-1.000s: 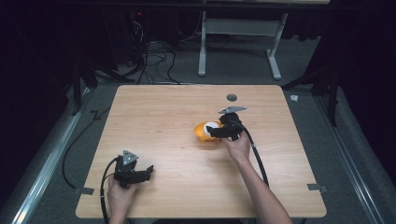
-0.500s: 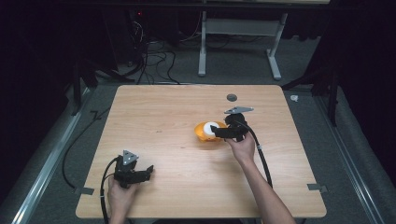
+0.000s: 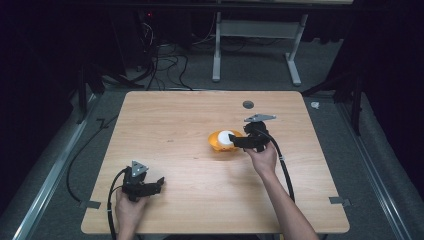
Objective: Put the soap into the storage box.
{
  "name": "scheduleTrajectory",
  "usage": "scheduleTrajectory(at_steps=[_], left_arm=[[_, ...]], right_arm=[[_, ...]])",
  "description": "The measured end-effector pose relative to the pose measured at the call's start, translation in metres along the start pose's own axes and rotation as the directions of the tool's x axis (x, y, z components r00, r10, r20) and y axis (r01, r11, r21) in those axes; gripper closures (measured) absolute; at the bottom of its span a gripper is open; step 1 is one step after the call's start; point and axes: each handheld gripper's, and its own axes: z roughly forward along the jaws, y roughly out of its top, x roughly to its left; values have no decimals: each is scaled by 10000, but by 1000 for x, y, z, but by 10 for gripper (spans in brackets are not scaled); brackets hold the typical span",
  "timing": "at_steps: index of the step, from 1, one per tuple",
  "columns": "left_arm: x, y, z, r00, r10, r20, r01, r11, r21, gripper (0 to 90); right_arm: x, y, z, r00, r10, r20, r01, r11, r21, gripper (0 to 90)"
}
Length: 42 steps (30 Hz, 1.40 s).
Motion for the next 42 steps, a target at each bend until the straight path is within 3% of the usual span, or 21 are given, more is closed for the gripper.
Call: scheduleTrajectory(at_steps=[42], left_arm=[[0,0,0,10000,0,-5,0,10000,1,159]], right_arm=[[-11,-3,-44,9997,-4,227,17,9985,-552,289]])
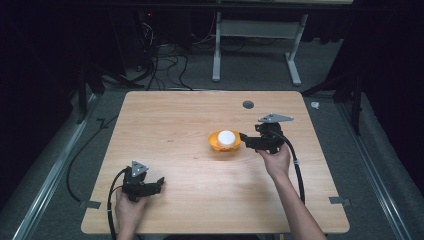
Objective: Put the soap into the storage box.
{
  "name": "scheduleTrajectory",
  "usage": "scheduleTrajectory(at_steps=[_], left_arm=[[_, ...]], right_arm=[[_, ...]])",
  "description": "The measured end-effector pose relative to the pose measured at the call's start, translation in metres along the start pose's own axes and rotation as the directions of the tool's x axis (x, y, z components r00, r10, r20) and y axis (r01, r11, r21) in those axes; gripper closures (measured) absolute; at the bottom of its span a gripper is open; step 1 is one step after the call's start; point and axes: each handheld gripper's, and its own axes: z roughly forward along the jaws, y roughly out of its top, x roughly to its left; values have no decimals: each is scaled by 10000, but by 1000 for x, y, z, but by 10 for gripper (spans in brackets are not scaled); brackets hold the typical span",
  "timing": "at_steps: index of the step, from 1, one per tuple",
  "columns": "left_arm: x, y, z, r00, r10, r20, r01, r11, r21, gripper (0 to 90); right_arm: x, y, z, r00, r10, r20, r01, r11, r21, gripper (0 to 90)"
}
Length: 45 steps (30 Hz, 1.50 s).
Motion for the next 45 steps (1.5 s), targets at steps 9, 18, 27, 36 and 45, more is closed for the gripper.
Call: scheduleTrajectory(at_steps=[9,18,27,36,45], left_arm=[[0,0,0,10000,1,0,-1,10000,-1,159],[0,0,0,10000,0,3,0,10000,18,159],[0,0,0,10000,0,1,0,10000,17,159],[0,0,0,10000,1,1,-1,10000,18,159],[0,0,0,10000,-3,0,3,10000,17,159]], right_arm=[[-2,-1,-12,10000,16,62,-14,9995,-322,297],[-11,-13,-28,9991,379,170,-369,9978,-559,298],[-17,-26,-40,9979,595,250,-577,9959,-692,297],[-19,-35,-48,9976,624,315,-599,9952,-773,297],[-21,-51,-52,9957,811,443,-775,9940,-772,297]])
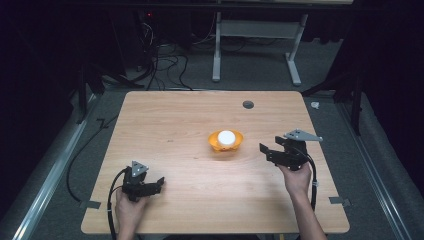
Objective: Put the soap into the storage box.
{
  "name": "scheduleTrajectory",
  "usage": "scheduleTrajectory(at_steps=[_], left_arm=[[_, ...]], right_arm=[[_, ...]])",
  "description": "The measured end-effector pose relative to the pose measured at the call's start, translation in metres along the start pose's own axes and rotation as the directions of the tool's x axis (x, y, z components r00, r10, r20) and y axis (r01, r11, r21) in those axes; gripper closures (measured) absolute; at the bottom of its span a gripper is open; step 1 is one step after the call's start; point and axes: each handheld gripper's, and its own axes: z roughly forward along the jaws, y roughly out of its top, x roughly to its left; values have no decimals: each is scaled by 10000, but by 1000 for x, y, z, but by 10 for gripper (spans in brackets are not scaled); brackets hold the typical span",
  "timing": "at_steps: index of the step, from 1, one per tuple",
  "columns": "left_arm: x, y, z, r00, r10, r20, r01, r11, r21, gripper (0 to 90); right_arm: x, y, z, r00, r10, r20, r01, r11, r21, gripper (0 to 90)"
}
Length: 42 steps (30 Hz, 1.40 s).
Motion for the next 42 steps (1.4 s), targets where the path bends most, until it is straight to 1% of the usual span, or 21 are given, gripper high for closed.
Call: scheduleTrajectory(at_steps=[10,14,22,24,28,42], left_arm=[[0,0,0,10000,5,-3,-5,10000,4,159],[0,0,0,10000,2,-3,-2,10000,1,159],[0,0,0,10000,4,-3,-4,10000,2,159],[0,0,0,10000,1,-2,-1,10000,3,159],[0,0,0,10000,1,-2,-1,10000,2,159],[0,0,0,10000,3,-4,-3,10000,3,159]], right_arm=[[-6,-14,-2,9995,267,155,-269,9996,110,297],[-8,-18,-1,9995,247,203,-251,9996,155,297],[-15,-27,0,9979,494,413,-506,9983,288,298],[-16,-29,1,9981,446,415,-460,9984,318,298],[-17,-34,3,9973,579,461,-599,9972,437,299],[-16,-51,12,9968,672,442,-704,9947,750,299]])
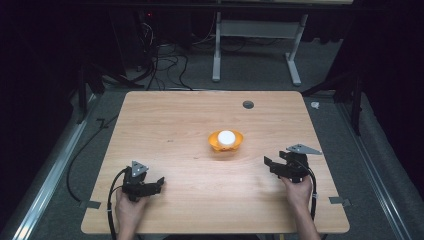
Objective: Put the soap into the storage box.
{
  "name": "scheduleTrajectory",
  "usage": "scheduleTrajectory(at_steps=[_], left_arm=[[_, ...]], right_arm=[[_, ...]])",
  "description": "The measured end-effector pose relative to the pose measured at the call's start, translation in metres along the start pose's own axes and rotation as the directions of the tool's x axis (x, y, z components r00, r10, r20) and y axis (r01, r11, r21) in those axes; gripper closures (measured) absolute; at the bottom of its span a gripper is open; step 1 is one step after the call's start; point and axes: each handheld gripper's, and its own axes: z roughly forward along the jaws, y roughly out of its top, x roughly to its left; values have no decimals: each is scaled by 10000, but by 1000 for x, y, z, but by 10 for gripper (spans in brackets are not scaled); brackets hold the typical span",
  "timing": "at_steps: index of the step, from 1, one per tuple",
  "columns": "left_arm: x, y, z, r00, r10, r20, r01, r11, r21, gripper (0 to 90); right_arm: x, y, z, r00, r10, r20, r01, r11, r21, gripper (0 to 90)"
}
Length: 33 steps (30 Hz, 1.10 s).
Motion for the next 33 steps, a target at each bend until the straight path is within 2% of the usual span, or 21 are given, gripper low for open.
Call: scheduleTrajectory(at_steps=[14,17,25,33], left_arm=[[0,0,0,10000,2,0,-2,10000,2,159],[0,0,0,10000,3,0,-3,10000,1,159],[0,0,0,10000,-4,1,4,10000,-2,159],[0,0,0,10000,0,-1,0,10000,1,159]], right_arm=[[5,-13,9,9998,-160,112,156,9991,396,298],[6,-17,12,9984,-456,328,440,9980,463,295],[8,-26,20,9957,-676,634,619,9942,885,293],[10,-30,23,9938,-797,770,713,9918,1059,288]])
